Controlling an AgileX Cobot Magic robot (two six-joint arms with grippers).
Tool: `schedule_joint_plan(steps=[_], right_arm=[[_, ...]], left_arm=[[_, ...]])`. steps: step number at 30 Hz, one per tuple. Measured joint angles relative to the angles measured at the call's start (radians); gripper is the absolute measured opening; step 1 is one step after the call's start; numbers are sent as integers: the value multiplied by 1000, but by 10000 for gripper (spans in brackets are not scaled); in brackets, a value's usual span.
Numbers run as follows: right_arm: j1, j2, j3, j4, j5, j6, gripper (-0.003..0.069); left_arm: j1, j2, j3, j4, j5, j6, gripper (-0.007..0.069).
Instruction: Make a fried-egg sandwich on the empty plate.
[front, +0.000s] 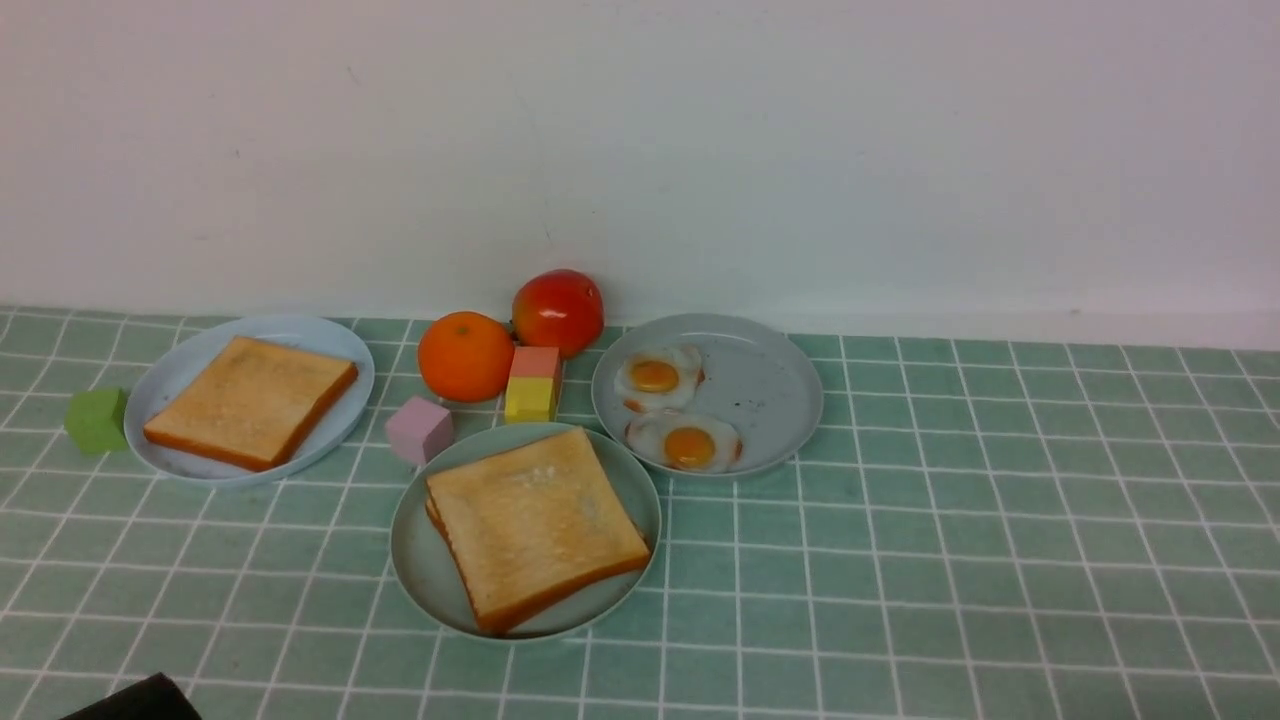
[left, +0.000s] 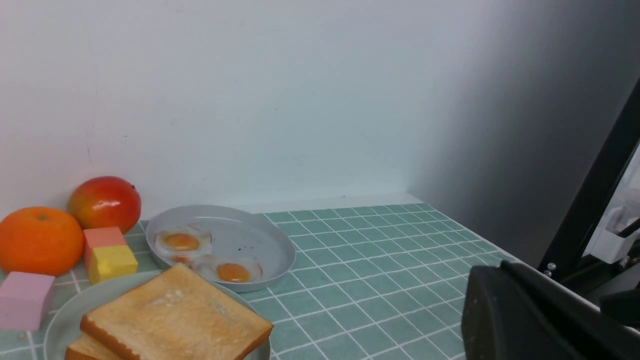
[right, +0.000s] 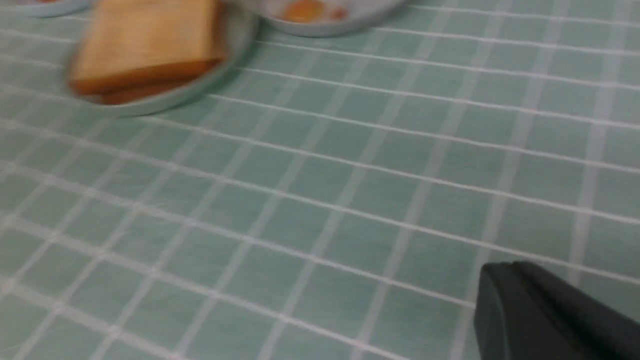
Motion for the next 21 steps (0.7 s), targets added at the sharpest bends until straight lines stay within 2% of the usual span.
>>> schedule_joint_plan(steps=[4, 8, 15, 21], right_arm=[[-219, -115, 89, 54, -55, -97, -14], [-348, -207, 99, 150, -40, -262, -14], [-362, -213, 96, 289, -26, -457, -14], [-355, -213, 96, 301, -25, -475, -14]], left_arm=[[0, 0, 1, 0, 0, 0, -13], [0, 0, 3, 0, 0, 0, -13], [0, 0, 3, 0, 6, 0, -13], [0, 0, 3, 0, 17, 0, -13]])
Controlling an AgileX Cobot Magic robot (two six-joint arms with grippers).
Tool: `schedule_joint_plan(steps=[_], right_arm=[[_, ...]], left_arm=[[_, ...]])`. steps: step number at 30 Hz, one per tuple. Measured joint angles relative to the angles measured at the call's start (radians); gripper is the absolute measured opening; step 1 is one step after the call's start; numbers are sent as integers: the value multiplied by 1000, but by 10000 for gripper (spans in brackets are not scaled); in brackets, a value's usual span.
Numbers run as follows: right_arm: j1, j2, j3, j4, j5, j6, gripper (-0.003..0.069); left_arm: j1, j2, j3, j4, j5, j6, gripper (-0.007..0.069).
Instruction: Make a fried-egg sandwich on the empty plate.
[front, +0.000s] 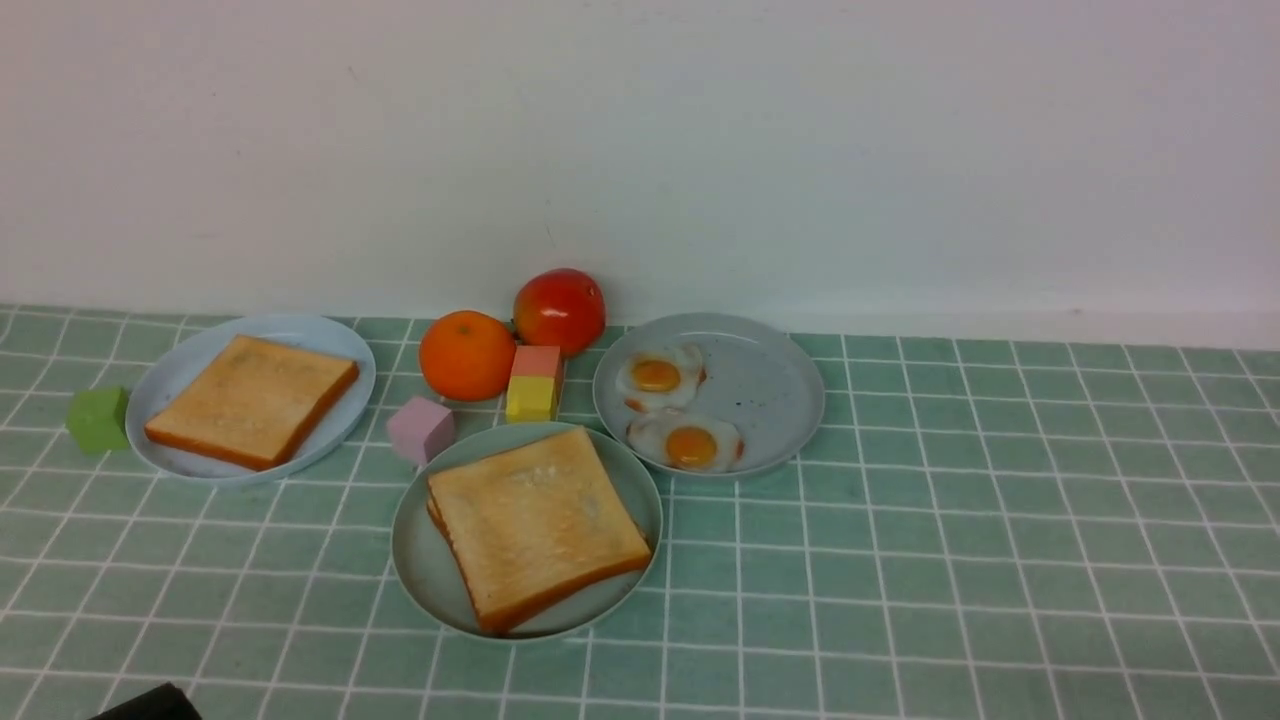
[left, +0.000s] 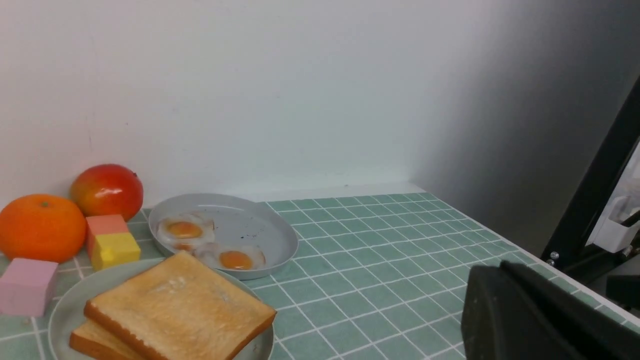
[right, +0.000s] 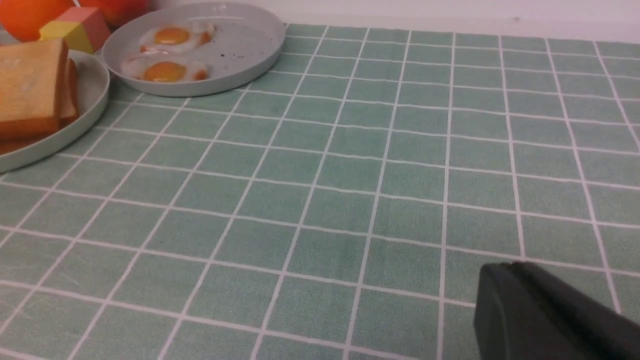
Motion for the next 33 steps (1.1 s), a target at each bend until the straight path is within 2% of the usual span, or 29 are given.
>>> schedule_joint_plan(steps=[21, 23, 27, 30, 33], right_arm=[[0, -1, 0, 2, 0, -14, -10], [0, -1, 0, 3, 0, -14, -6], [0, -1, 0, 3, 0, -14, -5], [0, -1, 0, 3, 0, -14, -3], [0, -1, 0, 3, 0, -15, -3]], left_arm=[[0, 0, 4, 1, 4, 0, 4], [23, -2, 16, 19, -17, 6, 0], [179, -24, 55, 37, -51, 7, -13], [393, -78, 116, 41, -38, -17, -13], [549, -88, 134, 61, 71, -47, -13]])
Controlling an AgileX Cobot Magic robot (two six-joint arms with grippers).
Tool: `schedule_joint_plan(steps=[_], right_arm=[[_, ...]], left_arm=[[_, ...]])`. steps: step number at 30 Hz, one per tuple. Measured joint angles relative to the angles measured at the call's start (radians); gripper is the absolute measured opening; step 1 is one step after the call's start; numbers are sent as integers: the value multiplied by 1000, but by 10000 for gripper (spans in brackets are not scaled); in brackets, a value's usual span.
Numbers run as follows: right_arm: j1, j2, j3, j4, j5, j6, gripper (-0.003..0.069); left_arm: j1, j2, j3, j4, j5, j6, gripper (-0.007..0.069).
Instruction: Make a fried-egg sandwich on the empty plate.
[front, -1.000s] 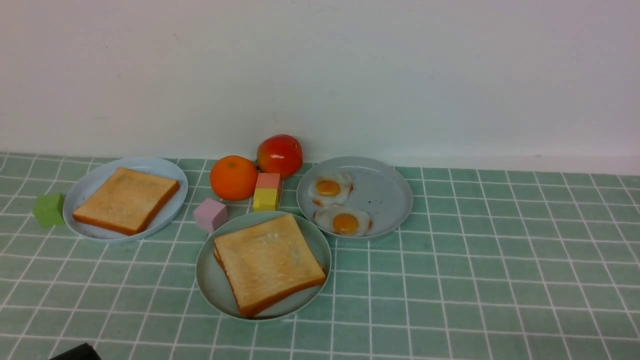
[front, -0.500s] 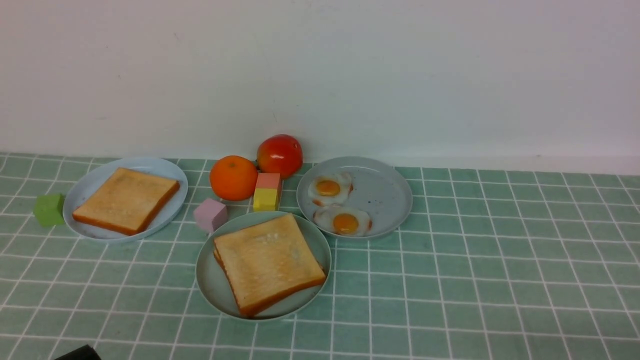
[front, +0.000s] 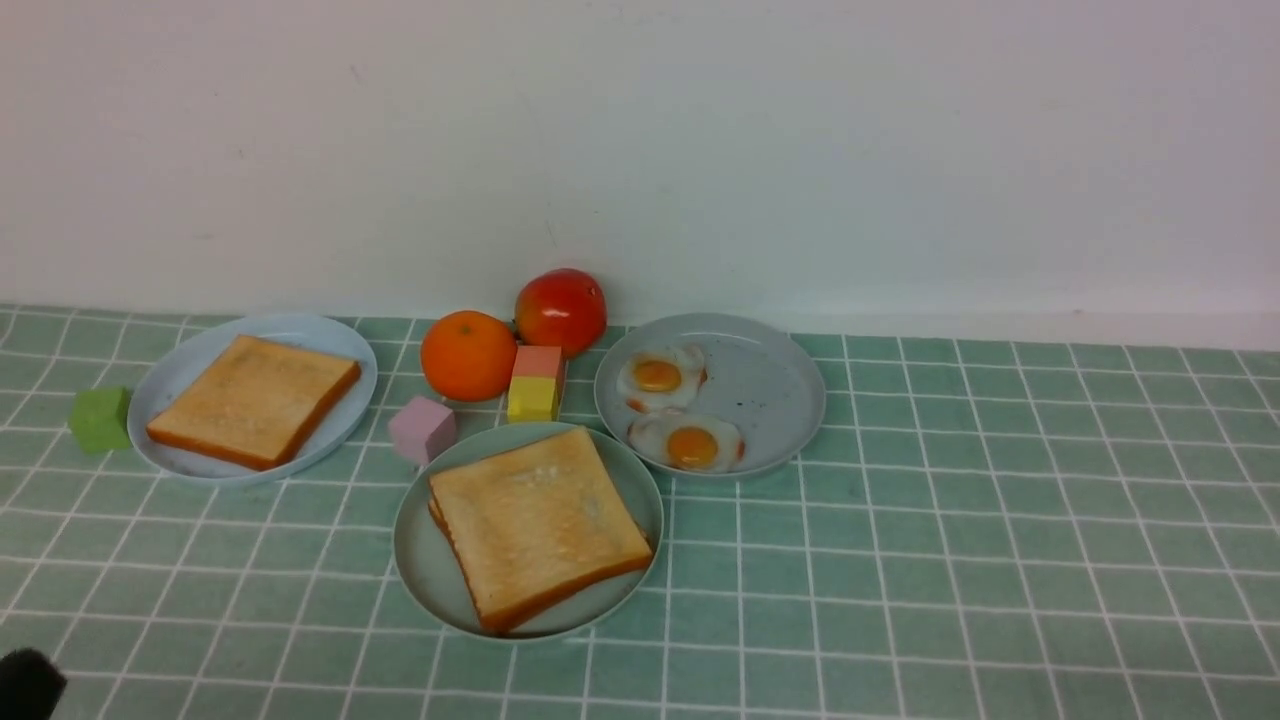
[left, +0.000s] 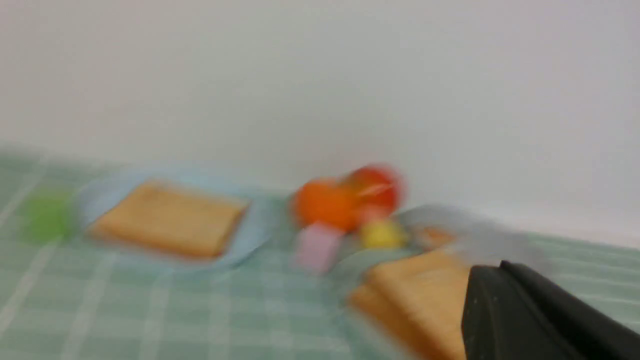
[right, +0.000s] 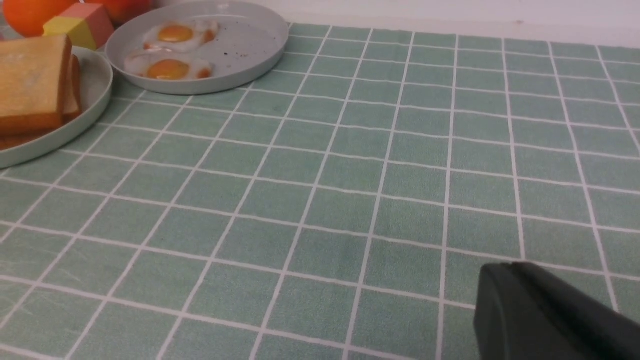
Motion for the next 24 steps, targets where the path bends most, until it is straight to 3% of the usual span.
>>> schedule_joint_plan(steps=[3, 4, 6, 24], right_arm=[[0, 0, 0, 0, 1, -1, -3], [0, 0, 0, 0, 1, -2, -1], [0, 0, 0, 0, 1, -2, 0], [0, 0, 0, 0, 1, -2, 11]], left_arm=[[75, 0, 2, 28, 141, -6, -13], [102, 0, 8, 42, 252, -6, -13], [109, 0, 9, 46, 289, -6, -13], [109, 0, 9, 49, 291, -6, -13]])
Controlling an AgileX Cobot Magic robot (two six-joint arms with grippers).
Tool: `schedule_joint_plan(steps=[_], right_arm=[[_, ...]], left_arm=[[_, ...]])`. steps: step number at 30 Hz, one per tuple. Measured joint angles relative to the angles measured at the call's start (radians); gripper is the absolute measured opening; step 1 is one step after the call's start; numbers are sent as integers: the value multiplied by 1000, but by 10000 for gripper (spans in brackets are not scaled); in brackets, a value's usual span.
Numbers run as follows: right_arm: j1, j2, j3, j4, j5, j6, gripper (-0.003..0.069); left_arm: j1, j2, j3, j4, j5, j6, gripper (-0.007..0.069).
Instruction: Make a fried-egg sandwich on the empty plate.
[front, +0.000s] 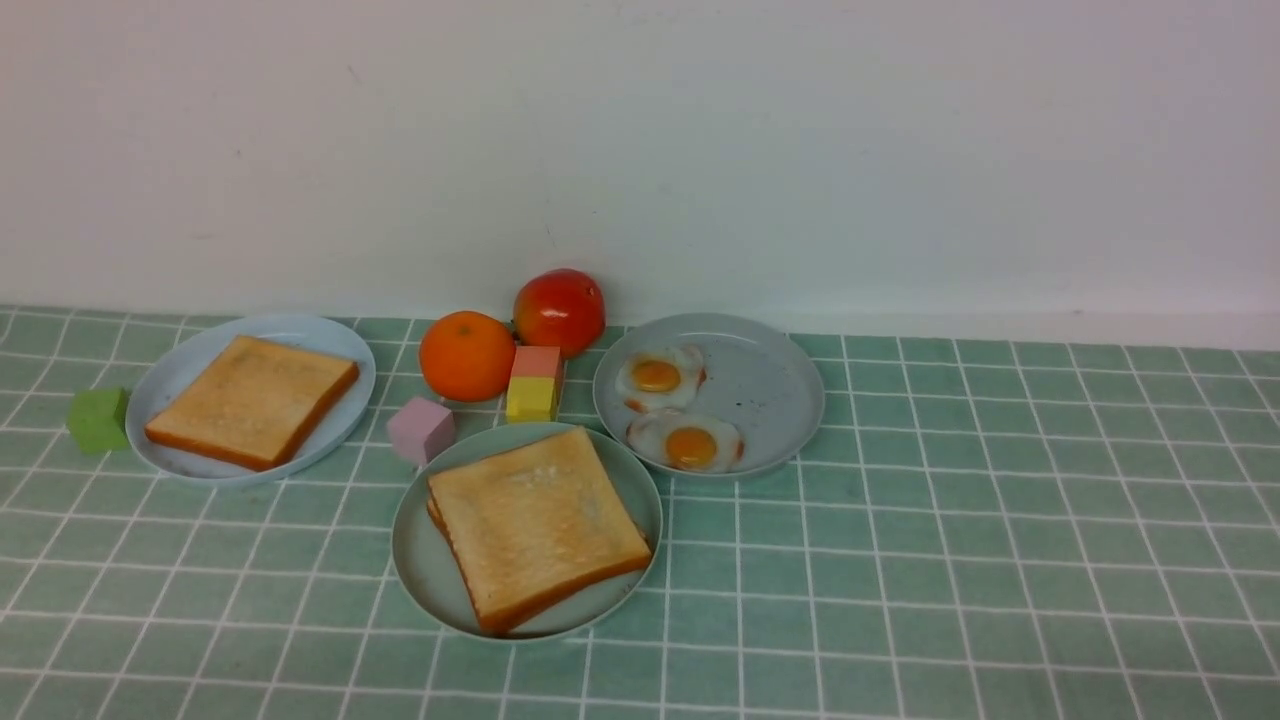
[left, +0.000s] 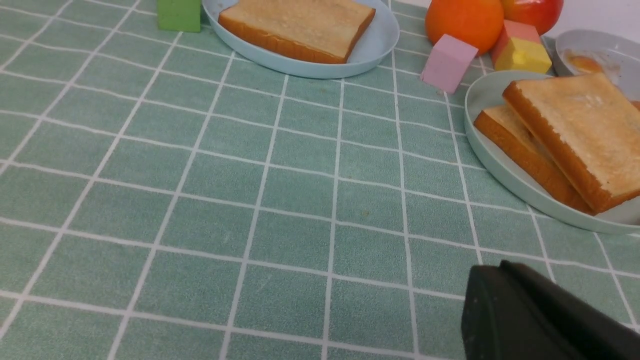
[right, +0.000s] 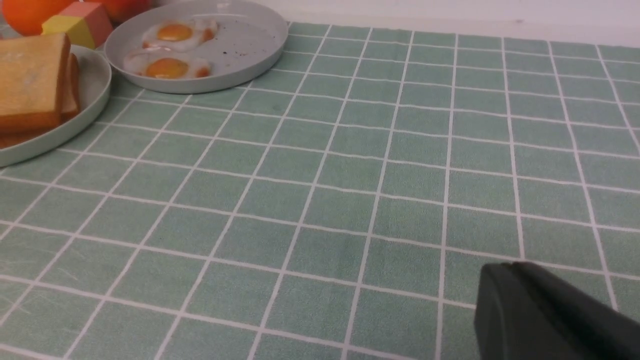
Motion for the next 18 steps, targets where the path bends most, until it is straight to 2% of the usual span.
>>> schedule_joint_plan(steps=[18], right_arm=[[0, 0, 0, 0, 0, 0, 31]], left_arm=[[0, 0, 0, 0, -1, 0, -13]])
